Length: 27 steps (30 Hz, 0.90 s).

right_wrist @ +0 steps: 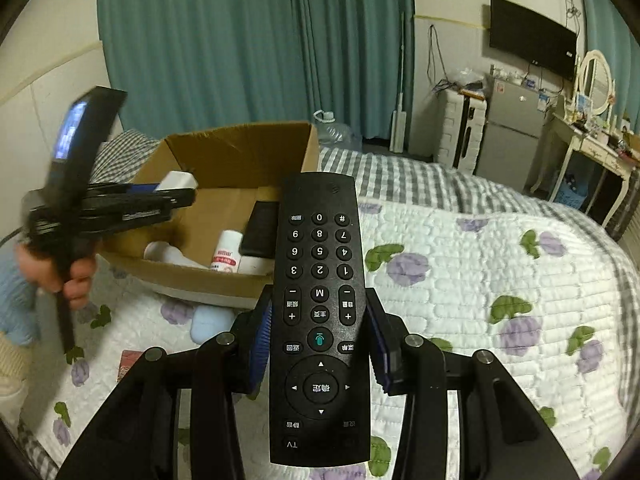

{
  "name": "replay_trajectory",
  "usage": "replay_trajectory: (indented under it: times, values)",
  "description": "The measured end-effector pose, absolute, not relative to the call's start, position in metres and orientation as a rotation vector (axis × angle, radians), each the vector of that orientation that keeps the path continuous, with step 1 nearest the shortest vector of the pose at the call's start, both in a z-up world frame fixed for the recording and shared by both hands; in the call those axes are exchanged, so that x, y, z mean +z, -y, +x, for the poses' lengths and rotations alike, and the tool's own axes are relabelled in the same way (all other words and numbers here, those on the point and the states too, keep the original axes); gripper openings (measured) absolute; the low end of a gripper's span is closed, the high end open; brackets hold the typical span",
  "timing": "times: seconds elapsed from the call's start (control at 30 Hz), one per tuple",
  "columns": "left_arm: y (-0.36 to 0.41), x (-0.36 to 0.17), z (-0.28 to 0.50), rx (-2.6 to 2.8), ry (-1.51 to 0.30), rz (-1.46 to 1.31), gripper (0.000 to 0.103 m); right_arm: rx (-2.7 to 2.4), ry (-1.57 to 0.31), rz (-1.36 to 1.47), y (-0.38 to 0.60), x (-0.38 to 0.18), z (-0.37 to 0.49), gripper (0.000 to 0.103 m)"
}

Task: Organize rigid objects
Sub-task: 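Place the charger in the box with the left tool while the right tool places the remote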

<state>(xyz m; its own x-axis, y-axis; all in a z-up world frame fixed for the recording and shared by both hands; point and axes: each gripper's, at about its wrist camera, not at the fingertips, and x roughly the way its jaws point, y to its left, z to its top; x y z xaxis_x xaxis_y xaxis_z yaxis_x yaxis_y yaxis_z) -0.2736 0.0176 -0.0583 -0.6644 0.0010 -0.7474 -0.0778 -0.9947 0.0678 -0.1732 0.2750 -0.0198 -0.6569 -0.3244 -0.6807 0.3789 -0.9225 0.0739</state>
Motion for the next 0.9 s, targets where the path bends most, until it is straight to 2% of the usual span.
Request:
replay_trajectory:
  times: [0.07, 0.1, 0.17, 0.27, 0.53, 0.73, 0.9]
  values:
    - [-0.018, -0.062, -0.274, 2.795, -0.169, -1.276, 0.043, -2.545, -0.102, 1.037, -0.275, -0.023, -0.174, 0.041]
    - [-0.018, -0.060, -0.273, 2.810, -0.177, -1.257, 0.051, -2.546, -0.097, 1.034, -0.275, -0.022, -0.174, 0.041]
    - [-0.017, -0.050, -0.265, 2.857, -0.186, -1.181, 0.061, -2.549, -0.095, 1.022, -0.273, -0.017, -0.173, 0.041]
    - [-0.008, -0.029, -0.254, 2.906, -0.157, -1.100, 0.064, -2.551, -0.117, 1.000, -0.264, -0.005, -0.173, 0.041]
    - [0.029, 0.002, -0.213, 2.971, -0.131, -1.039, 0.065, -2.448, -0.182, 0.869, -0.193, 0.047, -0.207, 0.041]
    - [0.057, -0.004, -0.196, 2.993, -0.125, -1.046, 0.066, -2.398, -0.263, 0.986, -0.137, 0.012, -0.260, 0.041]
    - [0.067, -0.013, -0.187, 2.993, -0.114, -1.061, 0.066, -2.437, -0.226, 1.028, -0.137, -0.005, -0.269, 0.043]
